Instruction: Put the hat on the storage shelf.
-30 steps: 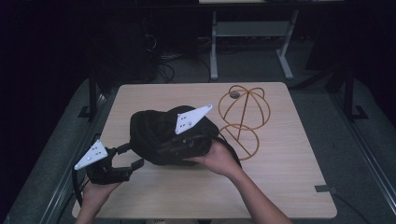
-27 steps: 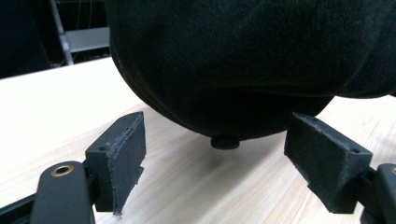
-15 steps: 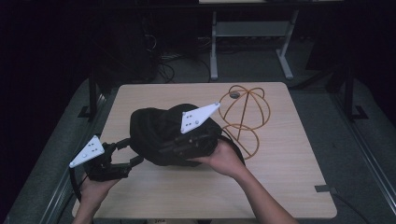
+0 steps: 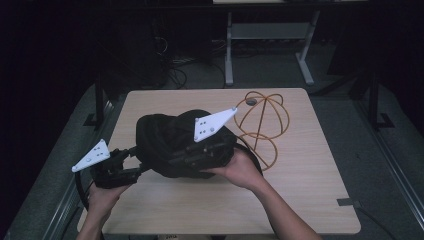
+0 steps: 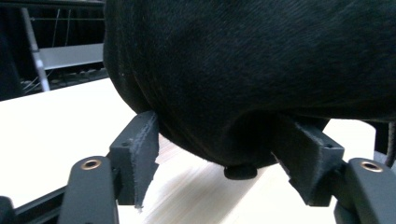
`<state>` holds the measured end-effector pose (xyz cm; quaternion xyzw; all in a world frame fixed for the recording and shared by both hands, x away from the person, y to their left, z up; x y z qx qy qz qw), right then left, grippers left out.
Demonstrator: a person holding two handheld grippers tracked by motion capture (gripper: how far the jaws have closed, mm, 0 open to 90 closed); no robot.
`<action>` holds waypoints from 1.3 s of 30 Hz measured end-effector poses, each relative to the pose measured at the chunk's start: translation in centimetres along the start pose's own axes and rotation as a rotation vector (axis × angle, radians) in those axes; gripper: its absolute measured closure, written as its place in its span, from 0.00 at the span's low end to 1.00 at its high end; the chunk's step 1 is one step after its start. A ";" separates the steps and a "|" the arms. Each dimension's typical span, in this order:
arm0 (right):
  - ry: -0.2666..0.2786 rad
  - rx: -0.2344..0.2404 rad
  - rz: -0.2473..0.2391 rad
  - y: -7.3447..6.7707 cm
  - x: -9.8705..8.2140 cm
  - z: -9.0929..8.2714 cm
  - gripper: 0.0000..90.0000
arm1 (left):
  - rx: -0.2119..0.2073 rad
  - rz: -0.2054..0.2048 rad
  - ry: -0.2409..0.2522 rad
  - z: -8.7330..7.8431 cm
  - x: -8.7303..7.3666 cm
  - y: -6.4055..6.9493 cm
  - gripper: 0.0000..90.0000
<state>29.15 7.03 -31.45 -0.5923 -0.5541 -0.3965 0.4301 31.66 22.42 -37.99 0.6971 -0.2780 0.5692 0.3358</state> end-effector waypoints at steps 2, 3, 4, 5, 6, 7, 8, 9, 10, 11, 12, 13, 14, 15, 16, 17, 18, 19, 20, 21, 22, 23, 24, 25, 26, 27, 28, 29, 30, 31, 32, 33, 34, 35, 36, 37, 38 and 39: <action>0.003 0.008 -0.001 -0.2 0.2 0.0 0.89 | -0.014 -0.013 0.012 0.2 0.2 0.0 0.42; 0.004 0.008 0.000 -0.2 0.4 0.0 0.89 | -0.019 -0.018 0.012 0.2 0.3 0.0 0.44; 0.008 0.009 -0.005 -0.2 0.5 0.1 0.89 | -0.031 -0.024 0.018 0.2 0.4 0.1 0.47; 0.007 0.010 -0.007 -0.2 0.5 0.0 0.89 | -0.031 -0.024 0.018 0.2 0.4 0.1 0.51; 0.009 0.011 -0.006 -0.2 0.6 0.0 0.89 | -0.051 -0.018 0.027 0.3 0.7 0.4 0.55; 0.013 0.012 -0.007 -0.2 0.6 -0.1 0.89 | -0.060 -0.014 0.033 0.3 0.8 0.5 0.60; 0.013 0.009 0.003 -0.2 0.6 -0.2 0.89 | -0.066 -0.008 0.035 0.3 0.9 0.7 0.66; 0.018 0.010 0.000 -0.1 0.6 -0.3 0.89 | -0.068 -0.007 0.035 0.4 1.0 0.8 0.69; 0.026 0.010 0.010 0.0 0.6 -0.4 0.89 | -0.070 -0.007 0.037 0.4 1.1 0.9 0.74; 0.028 0.011 0.014 0.0 0.6 -0.5 0.89 | -0.074 -0.008 0.041 0.5 1.3 1.0 0.79; 0.032 0.010 0.011 0.0 0.6 -0.6 0.89 | -0.076 -0.007 0.044 0.5 1.4 1.0 0.82; 0.031 0.008 0.015 0.0 0.5 -0.7 0.89 | -0.079 -0.008 0.048 0.5 1.5 1.1 0.86; 0.038 0.007 0.013 0.1 0.5 -0.8 0.89 | -0.086 -0.014 0.058 0.5 1.7 1.2 0.89; 0.045 0.007 0.022 0.1 0.5 -1.0 0.89 | -0.088 -0.008 0.056 0.5 1.8 1.2 0.91; 0.046 0.006 0.027 0.1 0.4 -1.2 0.89 | -0.087 -0.008 0.059 0.5 1.9 1.3 0.92; 0.054 0.005 0.028 0.1 0.4 -1.3 0.89 | -0.088 -0.001 0.054 0.5 2.0 1.4 0.93; 0.059 0.007 0.035 0.2 0.4 -1.4 0.89 | -0.087 0.007 0.051 0.5 2.2 1.5 0.93; 0.067 0.008 0.039 0.2 0.4 -1.6 0.89 | -0.088 0.010 0.052 0.5 2.4 1.6 0.94; 0.067 0.008 0.039 0.2 0.4 -1.6 0.89 | -0.088 0.010 0.052 0.5 2.4 1.6 0.94; 0.082 0.006 0.048 0.3 0.3 -1.8 0.88 | -0.089 0.024 0.047 0.5 2.7 1.7 0.94; 0.086 0.006 0.052 0.3 0.2 -2.0 0.88 | -0.086 0.029 0.044 0.6 2.9 1.8 0.94; 0.093 0.006 0.060 0.4 0.2 -2.1 0.88 | -0.085 0.034 0.044 0.6 3.1 1.8 0.94; 0.097 0.004 0.065 0.4 0.1 -2.2 0.87 | -0.084 0.039 0.042 0.7 3.3 1.9 0.94; 0.107 0.005 0.062 0.6 0.0 -2.4 0.87 | -0.084 0.047 0.038 0.7 3.4 2.0 0.94; 0.112 0.006 0.070 0.6 -0.1 -2.5 0.86 | -0.082 0.054 0.033 0.7 3.6 2.0 0.94; 0.115 0.003 0.084 0.6 -0.3 -2.7 0.86 | -0.082 0.055 0.031 0.7 3.7 2.1 0.94; 0.119 0.002 0.086 0.6 -0.4 -2.8 0.85 | -0.085 0.057 0.036 0.8 4.0 2.3 0.94; 0.129 -0.003 0.081 0.8 -0.5 -3.0 0.84 | -0.085 0.062 0.034 0.8 4.1 2.3 0.95; 0.135 -0.008 0.079 0.9 -0.6 -3.1 0.83 | -0.085 0.063 0.029 0.9 4.2 2.4 0.95; 0.136 -0.010 0.087 1.0 -0.8 -3.3 0.82 | -0.083 0.073 0.014 0.9 4.3 2.4 0.95; 0.134 -0.017 0.095 1.1 -1.0 -3.4 0.82 | -0.080 0.084 0.006 1.0 4.4 2.4 0.95; 0.136 -0.022 0.101 1.2 -1.2 -3.6 0.81 | -0.081 0.092 -0.002 1.1 4.6 2.5 0.95; 0.137 -0.025 0.106 1.3 -1.3 -3.7 0.81 | -0.078 0.094 -0.007 1.2 4.7 2.6 0.95; 0.136 -0.027 0.116 1.3 -1.5 -3.8 0.81 | -0.077 0.099 -0.011 1.3 4.9 2.6 0.95; 0.141 -0.030 0.112 1.4 -1.6 -3.9 0.81 | -0.077 0.104 -0.016 1.4 5.1 2.7 0.95; 0.143 -0.035 0.118 1.4 -1.8 -3.9 0.81 | -0.076 0.109 -0.018 1.5 5.3 2.7 0.95; 0.147 -0.038 0.117 1.4 -1.8 -4.0 0.80 | -0.075 0.113 -0.024 1.6 5.5 2.7 0.95; 0.149 -0.044 0.121 1.5 -1.9 -4.2 0.80 | -0.073 0.118 -0.029 1.6 5.7 2.8 0.95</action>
Point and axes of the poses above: each handheld gripper's, and its own axes: z roughly forward along the jaws, x roughly out of its top, y roughly to its right, the point moved 9 cm from there along z, roughly forward along the jaws, and after that the axes turned 6 degrees about y, right-handed, at the moved point
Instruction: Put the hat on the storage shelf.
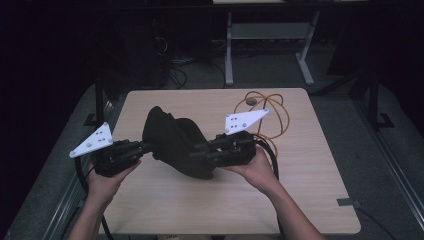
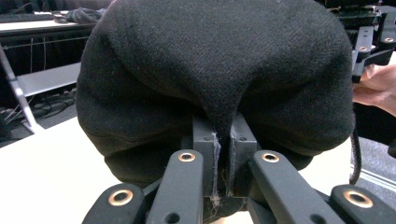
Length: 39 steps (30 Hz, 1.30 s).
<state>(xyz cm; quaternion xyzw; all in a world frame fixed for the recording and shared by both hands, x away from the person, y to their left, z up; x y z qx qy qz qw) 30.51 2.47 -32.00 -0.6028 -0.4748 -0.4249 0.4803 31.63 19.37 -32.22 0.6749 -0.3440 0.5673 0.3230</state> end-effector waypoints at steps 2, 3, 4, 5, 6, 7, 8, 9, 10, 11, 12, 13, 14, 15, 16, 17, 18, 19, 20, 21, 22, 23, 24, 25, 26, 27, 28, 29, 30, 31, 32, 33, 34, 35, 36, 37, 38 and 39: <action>0.008 -0.012 -0.004 0.1 0.0 -0.2 0.78 | 0.002 0.009 -0.012 0.1 0.4 0.0 0.95; 0.013 -0.023 -0.002 0.2 0.0 -0.3 0.77 | 0.002 0.016 -0.019 0.2 0.6 0.0 0.95; 0.011 -0.031 -0.007 0.3 0.0 -0.5 0.76 | 0.001 0.016 -0.020 0.3 0.8 0.1 0.95; 0.011 -0.037 -0.008 0.3 0.0 -0.6 0.74 | 0.000 0.025 -0.028 0.3 1.0 0.1 0.95; 0.013 -0.045 -0.010 0.3 0.0 -0.7 0.72 | 0.001 0.029 -0.037 0.4 1.2 0.2 0.95; 0.017 -0.058 -0.009 0.4 -0.1 -0.8 0.70 | 0.002 0.035 -0.041 0.5 1.3 0.2 0.95; 0.014 -0.065 -0.009 0.4 -0.2 -0.9 0.69 | 0.001 0.037 -0.046 0.6 1.5 0.2 0.95; 0.014 -0.065 -0.009 0.4 -0.2 -0.9 0.69 | 0.001 0.037 -0.046 0.6 1.5 0.2 0.95; 0.018 -0.081 -0.016 0.5 -0.3 -1.2 0.66 | 0.000 0.046 -0.055 0.7 1.7 0.3 0.95; 0.018 -0.081 -0.016 0.5 -0.3 -1.2 0.66 | 0.000 0.046 -0.055 0.7 1.7 0.3 0.95; 0.018 -0.097 -0.017 0.6 -0.5 -1.4 0.63 | 0.005 0.051 -0.061 0.8 1.7 0.2 0.95; 0.027 -0.097 -0.016 0.6 -0.5 -1.7 0.63 | 0.004 0.053 -0.069 0.7 1.7 0.1 0.95; 0.033 -0.104 -0.015 0.6 -0.5 -1.9 0.61 | 0.005 0.046 -0.066 0.8 1.7 0.1 0.95; 0.037 -0.112 -0.019 0.7 -0.6 -2.2 0.60 | 0.005 0.047 -0.070 0.8 1.7 0.1 0.95; 0.036 -0.119 -0.020 0.7 -0.7 -2.4 0.60 | 0.007 0.048 -0.072 0.8 1.7 0.0 0.95; 0.032 -0.126 -0.021 0.8 -0.9 -2.6 0.60 | 0.007 0.048 -0.072 0.8 1.7 0.0 0.95; 0.028 -0.136 -0.021 0.8 -1.0 -2.9 0.59 | 0.010 0.045 -0.070 0.7 1.7 -0.1 0.95; 0.028 -0.140 -0.023 0.9 -1.2 -3.1 0.59 | 0.012 0.048 -0.073 0.7 1.8 -0.3 0.95; 0.024 -0.145 -0.022 0.9 -1.4 -3.3 0.57 | 0.013 0.043 -0.067 0.7 1.9 -0.3 0.95; 0.021 -0.150 -0.018 1.0 -1.5 -3.5 0.57 | 0.013 0.042 -0.064 0.7 2.0 -0.4 0.95; 0.013 -0.158 -0.014 1.0 -1.7 -3.7 0.56 | 0.012 0.047 -0.069 0.6 2.0 -0.5 0.95; 0.008 -0.162 -0.014 1.1 -1.9 -3.8 0.55 | 0.012 0.047 -0.069 0.6 2.0 -0.5 0.95; 0.007 -0.167 -0.014 1.2 -2.0 -4.0 0.54 | 0.012 0.041 -0.066 0.6 2.2 -0.6 0.95; -0.004 -0.176 -0.013 1.2 -2.2 -4.2 0.52 | 0.010 0.036 -0.062 0.7 2.4 -0.6 0.95; -0.019 -0.185 -0.018 1.3 -2.5 -4.3 0.50 | 0.009 0.037 -0.063 0.7 2.5 -0.7 0.95; -0.027 -0.194 -0.018 1.4 -2.8 -4.5 0.48 | 0.008 0.042 -0.068 0.7 2.5 -0.8 0.95; -0.034 -0.199 -0.014 1.4 -3.0 -4.8 0.47 | 0.009 0.040 -0.065 0.8 2.7 -0.8 0.95; -0.037 -0.201 -0.010 1.5 -3.2 -5.0 0.45 | 0.009 0.041 -0.066 0.9 2.8 -0.9 0.95; -0.039 -0.208 -0.008 1.5 -3.4 -5.2 0.44 | 0.006 0.041 -0.066 0.9 2.9 -0.9 0.95; -0.039 -0.208 -0.008 1.5 -3.4 -5.2 0.44 | 0.006 0.041 -0.066 0.9 2.9 -0.9 0.95; -0.040 -0.215 0.002 1.5 -3.8 -5.8 0.43 | 0.005 0.043 -0.070 1.1 3.1 -1.0 0.95; -0.043 -0.223 0.005 1.6 -3.9 -6.0 0.42 | 0.003 0.043 -0.067 1.2 3.2 -1.0 0.95; -0.044 -0.230 0.007 1.6 -4.1 -6.3 0.41 | 0.002 0.048 -0.072 1.3 3.3 -1.1 0.95; -0.045 -0.235 0.011 1.6 -4.3 -6.5 0.41 | 0.001 0.047 -0.072 1.4 3.4 -1.1 0.95; -0.050 -0.243 0.015 1.7 -4.5 -6.8 0.40 | 0.000 0.053 -0.075 1.4 3.4 -1.1 0.95; -0.050 -0.249 0.018 1.8 -4.6 -7.0 0.39 | 0.000 0.053 -0.075 1.4 3.4 -1.1 0.95; -0.051 -0.253 0.025 1.8 -4.8 -7.2 0.39 | 0.000 0.051 -0.072 1.5 3.7 -1.1 0.95; -0.055 -0.257 0.027 1.8 -5.0 -7.5 0.39 | 0.000 0.052 -0.068 1.5 3.8 -1.2 0.95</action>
Point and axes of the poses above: each handheld gripper's, and its own axes: z roughly forward along the jaws, x roughly out of its top, y roughly to its right, the point moved 9 cm from there along z, roughly forward along the jaws, and after that the axes turned 6 degrees about y, right-handed, at the moved point
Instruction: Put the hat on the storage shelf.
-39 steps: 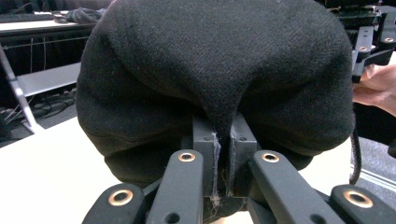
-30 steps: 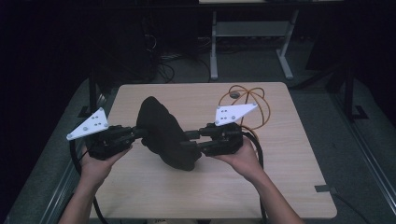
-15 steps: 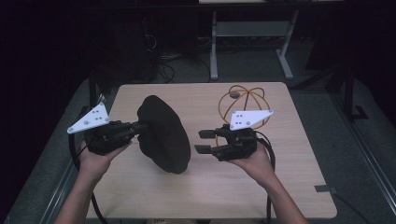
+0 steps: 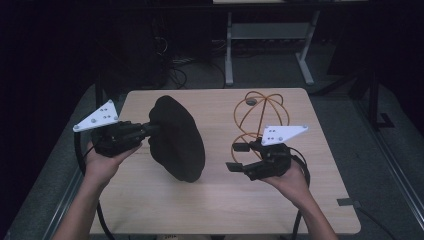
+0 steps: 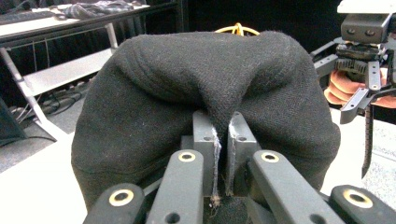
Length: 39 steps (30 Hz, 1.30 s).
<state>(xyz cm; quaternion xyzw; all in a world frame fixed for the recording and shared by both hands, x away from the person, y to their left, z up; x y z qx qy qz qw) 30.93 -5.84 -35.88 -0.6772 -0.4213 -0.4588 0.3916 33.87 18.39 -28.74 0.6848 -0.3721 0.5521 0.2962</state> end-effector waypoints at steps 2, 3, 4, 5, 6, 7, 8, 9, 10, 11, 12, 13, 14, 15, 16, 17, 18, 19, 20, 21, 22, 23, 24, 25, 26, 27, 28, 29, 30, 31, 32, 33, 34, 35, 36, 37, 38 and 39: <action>-0.007 -0.009 -0.001 0.1 -0.4 -0.4 0.38 | -0.002 -0.002 0.004 0.1 0.3 -0.1 0.95; -0.008 -0.011 0.003 0.1 -0.6 -0.5 0.37 | -0.003 0.002 0.000 0.1 0.4 -0.1 0.95; -0.013 -0.016 0.002 0.2 -0.9 -0.7 0.37 | -0.003 0.002 -0.001 0.2 0.6 -0.1 0.95; -0.018 -0.021 0.002 0.2 -1.1 -0.9 0.36 | -0.005 0.005 -0.001 0.2 0.7 -0.2 0.95; -0.019 -0.024 0.002 0.3 -1.3 -1.0 0.36 | -0.006 0.009 -0.004 0.2 0.8 -0.2 0.95; -0.022 -0.028 0.003 0.4 -1.5 -1.2 0.35 | -0.006 0.007 0.000 0.3 1.0 -0.2 0.95; -0.024 -0.032 0.005 0.5 -1.8 -1.3 0.35 | -0.008 0.007 0.001 0.3 1.1 -0.2 0.95; -0.026 -0.035 0.009 0.6 -2.0 -1.5 0.35 | -0.011 0.005 0.005 0.4 1.3 -0.2 0.95; -0.030 -0.037 0.013 0.6 -2.3 -1.6 0.35 | -0.011 0.009 0.002 0.4 1.4 -0.2 0.95; -0.031 -0.041 0.017 0.7 -2.5 -1.8 0.35 | -0.014 0.008 0.004 0.5 1.5 -0.2 0.95; -0.035 -0.048 0.015 0.8 -2.8 -2.0 0.35 | -0.015 0.011 0.002 0.6 1.6 -0.2 0.95; -0.038 -0.053 0.020 0.8 -3.0 -2.1 0.35 | -0.018 0.010 0.002 0.7 1.7 -0.2 0.95; -0.041 -0.056 0.021 0.9 -3.3 -2.3 0.34 | -0.020 0.011 0.003 0.8 1.9 -0.2 0.95; -0.040 -0.059 0.024 0.9 -3.5 -2.5 0.34 | -0.021 0.012 0.002 0.9 2.0 -0.2 0.95; -0.042 -0.064 0.025 0.9 -3.8 -2.7 0.34 | -0.023 0.014 0.002 0.9 2.1 -0.2 0.95; -0.043 -0.068 0.030 1.0 -4.0 -2.9 0.34 | -0.025 0.011 0.006 1.1 2.2 -0.2 0.95; -0.044 -0.072 0.033 1.0 -4.3 -3.1 0.34 | -0.027 0.015 0.003 1.1 2.3 -0.2 0.95; -0.040 -0.079 0.036 1.0 -4.6 -3.3 0.34 | -0.030 0.014 0.005 1.2 2.4 -0.2 0.95; -0.040 -0.083 0.038 1.0 -4.9 -3.5 0.34 | -0.034 0.014 0.003 1.3 2.6 -0.2 0.95; -0.041 -0.089 0.044 1.1 -5.3 -3.8 0.34 | -0.037 0.017 0.003 1.4 2.7 -0.2 0.95; -0.041 -0.089 0.044 1.1 -5.3 -3.8 0.34 | -0.037 0.017 0.003 1.4 2.7 -0.2 0.95; -0.041 -0.092 0.047 1.1 -5.5 -4.0 0.34 | -0.038 0.017 0.003 1.5 2.8 -0.2 0.95; -0.036 -0.098 0.057 1.1 -6.2 -4.5 0.34 | -0.046 0.018 -0.001 1.7 3.1 -0.1 0.95; -0.036 -0.102 0.061 1.2 -6.6 -4.8 0.34 | -0.047 0.017 0.001 1.8 3.2 -0.1 0.95; -0.037 -0.109 0.063 1.2 -6.8 -5.0 0.34 | -0.051 0.018 0.000 1.9 3.3 -0.1 0.95; -0.039 -0.117 0.062 1.3 -7.2 -5.2 0.34 | -0.053 0.016 0.001 2.1 3.5 -0.1 0.95; -0.039 -0.126 0.062 1.5 -7.5 -5.5 0.34 | -0.057 0.017 0.000 2.2 3.6 -0.1 0.95; -0.042 -0.138 0.069 1.7 -7.9 -5.7 0.33 | -0.061 0.016 0.002 2.3 3.8 -0.1 0.95; -0.046 -0.150 0.075 2.0 -8.4 -6.1 0.33 | -0.061 0.020 0.001 2.5 4.0 -0.1 0.95; -0.046 -0.162 0.081 2.2 -8.7 -6.3 0.33 | -0.064 0.017 0.002 2.6 4.1 -0.1 0.95; -0.046 -0.169 0.085 2.4 -9.0 -6.5 0.33 | -0.068 0.016 0.004 2.7 4.3 -0.1 0.95; -0.044 -0.178 0.090 2.6 -9.2 -6.8 0.33 | -0.071 0.016 0.006 2.9 4.4 0.0 0.95; -0.042 -0.189 0.097 2.8 -9.5 -7.0 0.33 | -0.074 0.019 0.001 3.1 4.5 0.0 0.95; -0.044 -0.198 0.103 3.1 -9.7 -7.3 0.33 | -0.075 0.021 0.000 3.3 4.7 0.0 0.95; -0.045 -0.203 0.107 3.2 -9.8 -7.5 0.33 | -0.080 0.022 -0.002 3.5 4.8 0.1 0.95; -0.043 -0.209 0.108 3.4 -10.0 -7.7 0.32 | -0.084 0.024 -0.006 3.7 5.0 0.1 0.95; -0.042 -0.213 0.110 3.5 -10.1 -7.8 0.32 | -0.089 0.026 -0.009 3.9 5.2 0.1 0.95; -0.044 -0.220 0.111 3.7 -10.3 -8.0 0.32 | -0.090 0.026 -0.011 4.1 5.3 0.1 0.95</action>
Point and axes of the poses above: each handheld gripper's, and its own axes: z roughly forward along the jaws, x roughly out of its top, y roughly to its right, the point moved 9 cm from there along z, roughly forward along the jaws, and after that the axes turned 6 degrees about y, right-handed, at the moved point
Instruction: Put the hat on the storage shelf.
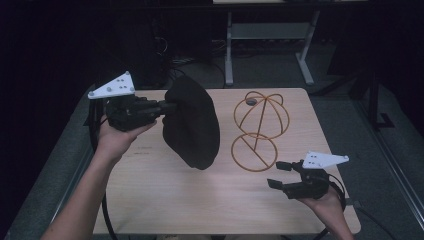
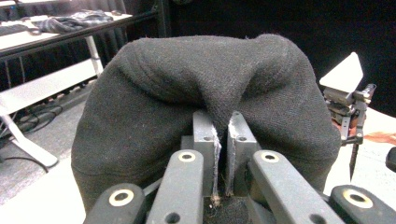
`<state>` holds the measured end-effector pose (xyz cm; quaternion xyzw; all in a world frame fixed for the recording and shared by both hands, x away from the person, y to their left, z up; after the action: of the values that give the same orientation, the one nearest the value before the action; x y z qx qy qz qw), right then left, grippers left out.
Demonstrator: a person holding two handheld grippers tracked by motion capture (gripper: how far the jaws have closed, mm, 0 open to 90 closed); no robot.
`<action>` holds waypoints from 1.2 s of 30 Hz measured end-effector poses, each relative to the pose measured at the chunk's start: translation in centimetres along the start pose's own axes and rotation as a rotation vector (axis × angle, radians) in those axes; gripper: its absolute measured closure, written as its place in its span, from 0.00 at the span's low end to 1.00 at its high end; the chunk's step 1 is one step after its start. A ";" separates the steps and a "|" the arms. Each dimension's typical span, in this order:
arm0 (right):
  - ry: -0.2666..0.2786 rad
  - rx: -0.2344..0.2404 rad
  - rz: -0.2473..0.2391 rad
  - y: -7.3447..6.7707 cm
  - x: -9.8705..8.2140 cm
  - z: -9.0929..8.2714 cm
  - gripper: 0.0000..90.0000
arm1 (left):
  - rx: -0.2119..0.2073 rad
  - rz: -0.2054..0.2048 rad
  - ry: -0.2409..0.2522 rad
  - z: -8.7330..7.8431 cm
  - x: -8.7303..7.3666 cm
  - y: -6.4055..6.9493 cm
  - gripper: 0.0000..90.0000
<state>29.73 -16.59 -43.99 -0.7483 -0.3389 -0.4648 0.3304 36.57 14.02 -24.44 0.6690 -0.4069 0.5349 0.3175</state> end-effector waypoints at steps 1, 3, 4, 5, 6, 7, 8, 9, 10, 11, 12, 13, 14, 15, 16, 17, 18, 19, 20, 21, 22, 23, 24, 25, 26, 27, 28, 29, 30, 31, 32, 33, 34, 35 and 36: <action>-0.001 -0.003 0.001 0.1 -0.1 0.0 0.32 | -0.003 0.000 -0.003 0.3 0.2 0.0 0.95; -0.008 -0.008 0.006 0.3 -0.5 -0.1 0.32 | -0.006 0.005 -0.006 0.6 0.5 -0.1 0.95; -0.014 -0.012 0.003 0.5 -0.7 -0.1 0.32 | -0.011 0.005 -0.008 0.9 0.8 -0.1 0.95; -0.014 -0.012 0.003 0.5 -0.7 -0.1 0.32 | -0.011 0.005 -0.008 0.9 0.8 -0.1 0.95; -0.019 -0.023 0.010 0.8 -1.1 -0.2 0.32 | -0.018 0.007 -0.009 1.2 1.1 0.0 0.95; -0.021 -0.029 0.011 1.0 -1.2 -0.2 0.32 | -0.020 0.006 -0.009 1.4 1.3 0.0 0.95; -0.019 -0.032 0.017 1.1 -1.3 -0.3 0.32 | -0.024 0.007 -0.010 1.6 1.4 0.0 0.95; -0.016 -0.035 0.019 1.2 -1.3 -0.4 0.32 | -0.027 0.008 -0.010 1.8 1.6 0.0 0.95; -0.016 -0.041 0.015 1.4 -1.4 -0.5 0.31 | -0.033 0.006 -0.009 2.0 1.9 0.0 0.95; -0.015 -0.047 0.022 1.6 -1.5 -0.6 0.31 | -0.038 0.003 -0.006 2.2 2.1 0.0 0.95; -0.013 -0.050 0.027 1.7 -1.5 -0.7 0.31 | -0.043 0.002 -0.003 2.4 2.4 0.0 0.95; -0.010 -0.052 0.029 1.8 -1.6 -0.8 0.30 | -0.047 0.002 0.001 2.6 2.7 0.0 0.95; -0.009 -0.058 0.029 1.9 -1.7 -0.9 0.30 | -0.053 0.002 0.004 2.8 3.0 0.0 0.95; -0.007 -0.060 0.033 1.9 -1.7 -0.9 0.30 | -0.055 0.001 0.006 3.0 3.2 0.1 0.95; -0.010 -0.064 0.029 1.9 -1.8 -0.9 0.30 | -0.060 0.002 0.007 3.2 3.5 0.1 0.95; -0.015 -0.070 0.021 2.0 -1.9 -1.0 0.29 | -0.066 0.003 0.008 3.5 3.8 0.1 0.95; -0.024 -0.080 0.015 2.1 -2.1 -1.0 0.29 | -0.070 0.006 0.005 3.7 4.1 0.2 0.95; -0.029 -0.084 0.015 2.2 -2.2 -1.0 0.29 | -0.072 0.010 0.003 3.9 4.3 0.2 0.95; -0.031 -0.087 0.012 2.3 -2.2 -1.1 0.29 | -0.076 0.014 0.000 4.2 4.5 0.3 0.95; -0.033 -0.092 0.017 2.4 -2.3 -1.1 0.29 | -0.080 0.018 -0.004 4.6 4.8 0.3 0.95; -0.034 -0.097 0.014 2.5 -2.4 -1.2 0.29 | -0.084 0.022 -0.007 4.9 5.1 0.4 0.95; -0.033 -0.101 0.019 2.6 -2.4 -1.3 0.29 | -0.089 0.026 -0.010 5.3 5.3 0.4 0.95; -0.027 -0.103 0.016 2.8 -2.4 -1.4 0.29 | -0.093 0.029 -0.012 5.7 5.6 0.4 0.95; -0.024 -0.105 0.019 2.9 -2.4 -1.5 0.29 | -0.099 0.033 -0.015 6.1 5.8 0.5 0.95; -0.022 -0.107 0.022 3.0 -2.4 -1.6 0.29 | -0.103 0.036 -0.020 6.4 6.1 0.5 0.95; -0.019 -0.109 0.024 3.0 -2.4 -1.7 0.29 | -0.109 0.036 -0.022 6.8 6.3 0.5 0.95; -0.015 -0.112 0.025 3.1 -2.4 -1.8 0.29 | -0.114 0.037 -0.025 7.2 6.5 0.5 0.95; -0.011 -0.115 0.027 3.2 -2.4 -1.9 0.29 | -0.114 0.037 -0.025 7.2 6.5 0.5 0.95; -0.007 -0.118 0.029 3.3 -2.4 -2.0 0.29 | -0.125 0.038 -0.034 8.1 6.8 0.5 0.95; -0.007 -0.120 0.031 3.3 -2.5 -2.0 0.29 | -0.128 0.037 -0.040 8.6 7.0 0.5 0.95; -0.006 -0.121 0.034 3.4 -2.5 -2.1 0.29 | -0.130 0.037 -0.044 9.0 7.2 0.5 0.95; -0.005 -0.123 0.035 3.5 -2.5 -2.1 0.29 | -0.134 0.039 -0.049 9.3 7.3 0.5 0.95; -0.005 -0.124 0.034 3.6 -2.5 -2.1 0.29 | -0.138 0.046 -0.057 9.8 7.5 0.4 0.95; -0.005 -0.126 0.036 3.6 -2.6 -2.2 0.29 | -0.138 0.046 -0.057 9.8 7.5 0.4 0.95; -0.003 -0.127 0.038 3.6 -2.5 -2.2 0.29 | -0.148 0.049 -0.064 10.5 7.8 0.5 0.95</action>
<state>30.77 -20.90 -46.21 -0.7748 -0.2950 -0.4778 0.2903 41.69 3.14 -19.20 0.6504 -0.4714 0.4893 0.3396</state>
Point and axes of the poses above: each handheld gripper's, and its own axes: z roughly forward along the jaws, x roughly out of its top, y roughly to its right, the point moved 9 cm from there along z, roughly forward along the jaws, and after that the axes turned 6 degrees about y, right-handed, at the moved point
